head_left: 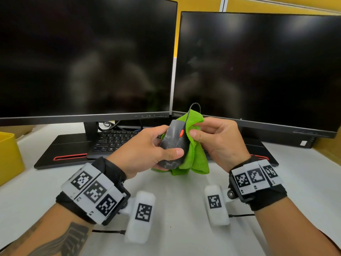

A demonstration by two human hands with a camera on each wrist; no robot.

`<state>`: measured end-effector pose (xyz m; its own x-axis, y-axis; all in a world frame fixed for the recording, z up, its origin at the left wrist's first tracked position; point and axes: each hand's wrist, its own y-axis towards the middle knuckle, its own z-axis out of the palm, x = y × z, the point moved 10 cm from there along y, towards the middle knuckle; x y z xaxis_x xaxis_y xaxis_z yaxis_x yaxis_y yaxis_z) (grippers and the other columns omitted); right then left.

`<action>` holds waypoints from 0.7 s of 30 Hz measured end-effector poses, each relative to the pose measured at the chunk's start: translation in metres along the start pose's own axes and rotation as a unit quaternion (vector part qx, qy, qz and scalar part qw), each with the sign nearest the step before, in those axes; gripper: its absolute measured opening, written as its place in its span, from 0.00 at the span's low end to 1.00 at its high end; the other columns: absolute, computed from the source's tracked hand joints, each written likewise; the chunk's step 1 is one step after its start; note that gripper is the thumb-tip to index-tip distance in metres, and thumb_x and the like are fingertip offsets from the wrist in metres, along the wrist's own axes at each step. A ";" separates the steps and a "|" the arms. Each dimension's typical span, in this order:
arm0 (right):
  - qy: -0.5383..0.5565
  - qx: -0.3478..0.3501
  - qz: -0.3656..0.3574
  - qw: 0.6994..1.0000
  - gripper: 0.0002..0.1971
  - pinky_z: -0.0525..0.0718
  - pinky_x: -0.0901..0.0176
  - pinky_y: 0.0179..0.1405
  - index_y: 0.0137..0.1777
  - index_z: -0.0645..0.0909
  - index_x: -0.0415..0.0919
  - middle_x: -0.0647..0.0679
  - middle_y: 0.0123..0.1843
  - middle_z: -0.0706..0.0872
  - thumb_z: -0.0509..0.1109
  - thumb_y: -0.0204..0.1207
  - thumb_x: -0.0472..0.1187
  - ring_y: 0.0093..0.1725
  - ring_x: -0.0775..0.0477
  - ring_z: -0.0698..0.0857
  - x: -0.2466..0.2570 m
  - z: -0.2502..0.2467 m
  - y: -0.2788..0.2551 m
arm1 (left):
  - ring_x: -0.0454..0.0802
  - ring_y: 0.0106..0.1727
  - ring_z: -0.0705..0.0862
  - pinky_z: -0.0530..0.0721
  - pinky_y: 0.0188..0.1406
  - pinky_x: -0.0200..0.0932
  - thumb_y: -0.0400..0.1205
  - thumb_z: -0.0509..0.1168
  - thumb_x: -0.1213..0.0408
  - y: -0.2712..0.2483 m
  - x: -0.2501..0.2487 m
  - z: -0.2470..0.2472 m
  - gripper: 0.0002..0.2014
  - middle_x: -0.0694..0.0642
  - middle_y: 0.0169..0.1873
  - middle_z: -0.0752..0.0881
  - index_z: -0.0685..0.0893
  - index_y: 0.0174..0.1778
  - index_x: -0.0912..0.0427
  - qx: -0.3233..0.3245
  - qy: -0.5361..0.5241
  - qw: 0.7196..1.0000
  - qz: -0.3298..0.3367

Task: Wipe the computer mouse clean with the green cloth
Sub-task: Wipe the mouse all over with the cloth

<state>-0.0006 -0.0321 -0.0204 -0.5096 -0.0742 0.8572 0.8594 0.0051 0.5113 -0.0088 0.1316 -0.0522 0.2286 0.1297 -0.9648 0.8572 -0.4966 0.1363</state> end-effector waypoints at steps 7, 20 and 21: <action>-0.046 -0.018 0.024 0.998 0.19 0.92 0.32 0.48 0.47 0.90 0.27 0.28 0.45 0.93 0.85 0.60 0.39 0.44 0.30 0.94 0.002 -0.002 -0.003 | 0.70 0.62 0.92 0.93 0.59 0.67 0.82 0.77 0.74 0.001 0.001 0.001 0.19 0.68 0.59 0.93 0.86 0.69 0.60 -0.001 0.033 0.999 0.001; -0.046 0.013 0.000 0.999 0.20 0.91 0.35 0.57 0.52 0.90 0.29 0.31 0.50 0.94 0.87 0.61 0.33 0.52 0.30 0.92 0.000 -0.001 0.002 | 0.68 0.63 0.93 0.88 0.63 0.78 0.82 0.77 0.71 -0.003 -0.002 0.000 0.19 0.69 0.61 0.92 0.86 0.70 0.59 0.004 0.021 1.000 -0.011; -0.051 0.010 -0.001 0.999 0.21 0.91 0.34 0.56 0.53 0.89 0.28 0.30 0.50 0.94 0.88 0.61 0.34 0.52 0.28 0.93 0.001 -0.001 0.001 | 0.66 0.61 0.93 0.89 0.62 0.77 0.82 0.78 0.71 -0.002 -0.002 0.000 0.20 0.70 0.60 0.92 0.86 0.69 0.60 0.003 0.024 1.000 -0.010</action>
<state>0.0000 -0.0327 -0.0186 -0.5146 0.0280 0.8570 0.8574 0.0251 0.5140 -0.0115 0.1323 -0.0507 0.2329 0.1813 -0.9554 0.8589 -0.4992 0.1147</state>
